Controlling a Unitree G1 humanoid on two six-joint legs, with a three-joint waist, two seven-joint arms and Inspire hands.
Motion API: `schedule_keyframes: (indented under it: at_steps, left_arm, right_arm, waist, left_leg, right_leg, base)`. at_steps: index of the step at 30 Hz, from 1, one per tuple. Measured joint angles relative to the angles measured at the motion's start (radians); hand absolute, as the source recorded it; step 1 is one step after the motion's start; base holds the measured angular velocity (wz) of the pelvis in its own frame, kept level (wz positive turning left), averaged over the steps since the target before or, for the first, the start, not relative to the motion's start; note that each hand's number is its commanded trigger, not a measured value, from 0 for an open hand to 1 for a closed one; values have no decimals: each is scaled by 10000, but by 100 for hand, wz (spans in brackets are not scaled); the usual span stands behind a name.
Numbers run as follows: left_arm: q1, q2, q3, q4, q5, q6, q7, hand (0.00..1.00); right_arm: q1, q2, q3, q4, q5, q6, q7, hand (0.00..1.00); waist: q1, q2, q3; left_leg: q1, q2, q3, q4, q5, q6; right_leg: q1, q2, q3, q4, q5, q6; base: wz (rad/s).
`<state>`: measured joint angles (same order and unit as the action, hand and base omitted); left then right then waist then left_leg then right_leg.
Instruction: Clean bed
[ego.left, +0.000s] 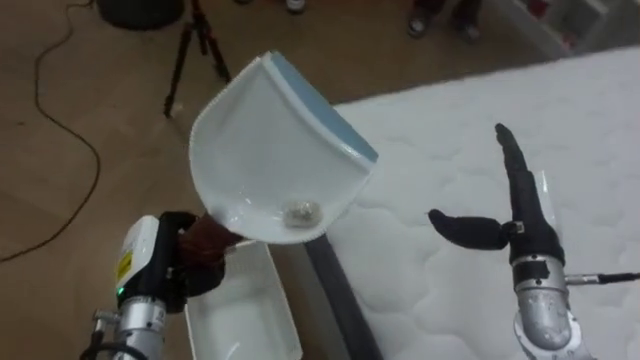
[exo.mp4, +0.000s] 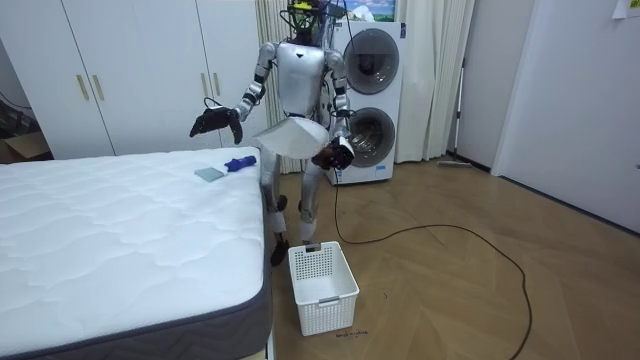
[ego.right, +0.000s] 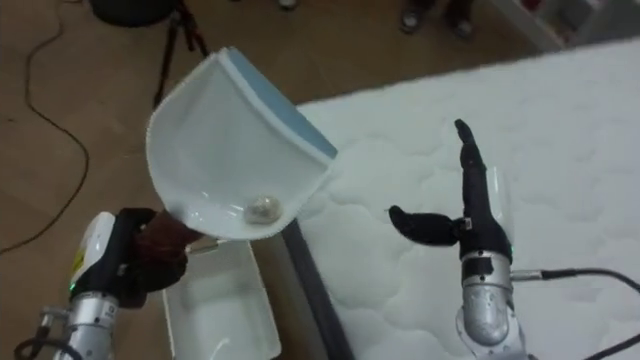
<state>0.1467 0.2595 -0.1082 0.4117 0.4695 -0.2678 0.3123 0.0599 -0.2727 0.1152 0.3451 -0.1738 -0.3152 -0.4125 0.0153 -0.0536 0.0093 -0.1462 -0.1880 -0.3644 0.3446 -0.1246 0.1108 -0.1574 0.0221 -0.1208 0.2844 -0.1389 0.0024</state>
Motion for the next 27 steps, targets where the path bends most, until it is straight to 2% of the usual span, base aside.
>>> schedule_keyframes:
  at_steps: [1, 2, 3, 4, 6, 7, 8, 9, 11, 15, 18, 19, 20, 21, 22, 23, 24, 25, 26, 27]
  left_arm:
    - [-1, 27, 2, -1, -2, 0, 0, 100]
    - [9, 133, 13, 4, -19, 2, 0, 100]
    - [22, 295, 32, 23, -66, 18, -17, 100]
    - [23, 363, 57, 25, -71, 34, -36, 100]
    - [13, 394, 177, 39, -78, 123, -68, 100]
    - [-11, 378, 188, 59, -78, 135, -98, 100]
    - [-143, 378, 176, 201, -78, 137, -137, 100]
    - [-344, 371, 136, 426, -76, 191, -167, 100]
    - [-442, 330, 117, 732, -79, 297, -192, 100]
    - [-552, 395, 105, 1289, -56, 493, -410, 100]
    - [-712, 499, 44, 1670, -61, 543, -470, 100]
    - [-743, 518, 44, 1738, -61, 588, -479, 100]
    - [-816, 607, 43, 1901, -57, 614, -501, 100]
    - [-993, 744, 25, 2097, -53, 614, -591, 100]
    - [-1148, 886, -51, 2160, -65, 591, -617, 100]
    - [-1548, 1245, -206, 2295, -41, 512, -679, 100]
    - [-1927, 1522, -346, 2577, 4, 506, -706, 100]
    - [-1969, 1613, -353, 2626, 50, 520, -718, 100]
    - [-1976, 1820, -355, 2651, 142, 522, -751, 100]
    - [-2032, 2030, -410, 2749, 156, 515, -806, 100]
  right_arm:
    - [1, 0, 2, 0, -53, -42, 4, 0]
    - [1, 2, 23, 2, -177, -109, 25, 0]
    - [1, 1, 82, 2, -276, -151, 64, 0]
    - [-1, 1, 110, 1, -278, -156, 92, 0]
    - [-82, -27, 131, -9, -245, -153, 112, 0]
    - [-90, -46, 140, -8, -222, -152, 112, 0]
    - [-82, -64, 180, 12, -74, -143, 139, 0]
    - [-61, -64, 190, 90, 104, -111, 241, 0]
    - [-52, -68, 189, 203, 159, -100, 409, 0]
    - [-73, -86, 180, 345, 149, -120, 562, 0]
    - [-105, -90, 189, 650, 70, -149, 556, 0]
    - [-131, -90, 202, 778, 65, -155, 556, 0]
    - [-165, -84, 258, 1076, 53, -165, 557, 0]
    - [-181, -84, 250, 1438, 36, -185, 565, 0]
    - [-188, -74, 157, 1603, 21, -201, 563, 0]
    - [-172, -77, -2, 1858, -6, -142, 570, 0]
    - [-172, -98, -81, 1942, -59, -32, 693, 0]
    - [-184, -118, -90, 1940, -71, -20, 788, 0]
    - [-284, -154, -84, 1917, -73, -35, 927, 0]
    - [-432, -173, -84, 1913, -68, -33, 986, 0]
  waist:
    - [60, 4, 2]
    - [212, -9, 14]
    - [217, -39, 19]
    - [215, -71, 7]
    - [212, 16, 53]
    - [199, 66, 61]
    - [144, 128, 102]
    - [96, 100, 127]
    - [136, 112, 149]
    - [135, 175, 160]
    - [67, 392, 199]
    - [46, 447, 210]
    - [-54, 485, 218]
    - [-233, 419, 195]
    - [-340, 534, 199]
    - [-356, 692, 165]
    - [-316, 686, 189]
    - [-313, 695, 192]
    - [-292, 806, 242]
    - [-361, 964, 289]
  left_leg:
    - [34, -48, -61, -1, -39, -69]
    - [125, -173, -205, 5, -141, -312]
    - [173, -213, -179, 3, -275, -570]
    - [172, -182, -26, -5, -354, -703]
    - [32, 112, 981, 44, -636, -1126]
    - [-44, 215, 1326, 102, -704, -1112]
    - [-195, 372, 1913, 241, -804, -964]
    - [-326, 478, 2328, 367, -902, -888]
    - [-400, 508, 2353, 590, -988, -824]
    - [-539, 427, 2047, 657, -1095, -852]
    - [-686, 351, 1863, 657, -1071, -861]
    - [-693, 348, 1876, 628, -1054, -893]
    - [-750, 339, 2132, 501, -967, -1240]
    - [-1065, 575, 3124, 823, -1110, -1546]
    - [-1431, 1161, 3854, 1278, -1234, -1130]
    - [-1955, 1795, 4201, 1877, -1641, -904]
    - [-2199, 1713, 4418, 2207, -1616, -641]
    - [-2227, 1646, 4404, 2210, -1586, -585]
    - [-2245, 1543, 4281, 2175, -1531, -483]
    - [-2259, 1451, 4285, 2086, -1495, -394]
  right_leg:
    - [18, -13, 50, -112, 150, -9]
    - [128, -46, 87, -323, 567, -9]
    - [397, -86, 87, -531, 1170, -38]
    - [546, -107, 61, -689, 1225, -63]
    - [876, -206, -16, -1034, 1018, -134]
    - [879, -208, -103, -1024, 942, -131]
    - [892, -218, -274, -964, 731, -163]
    - [888, -227, -363, -910, 513, -154]
    - [851, -193, -459, -744, 338, -138]
    - [661, -151, -562, -592, 201, -134]
    - [591, -208, -884, -642, 203, -137]
    - [600, -229, -953, -648, 208, -144]
    - [649, -413, -1091, -697, 220, -163]
    - [642, -742, -1178, -747, 196, -176]
    - [494, -689, -1131, -551, 101, -89]
    - [-107, -641, -843, 371, -487, 123]
    - [-771, -767, -750, 1313, -945, 324]
    - [-1020, -788, -745, 1628, -1023, 408]
    - [-1451, -804, -708, 1815, -1029, 355]
    - [-1856, -831, -707, 1797, -804, 220]
  base:
    - [61]
    - [53]
    - [49]
    - [41]
    - [22]
    - [31]
    - [45]
    - [48]
    - [26]
    - [22]
    - [28]
    - [24]
    - [49]
    - [65]
    - [77]
    - [55]
    - [34]
    - [-4]
    - [-16]
    - [-6]
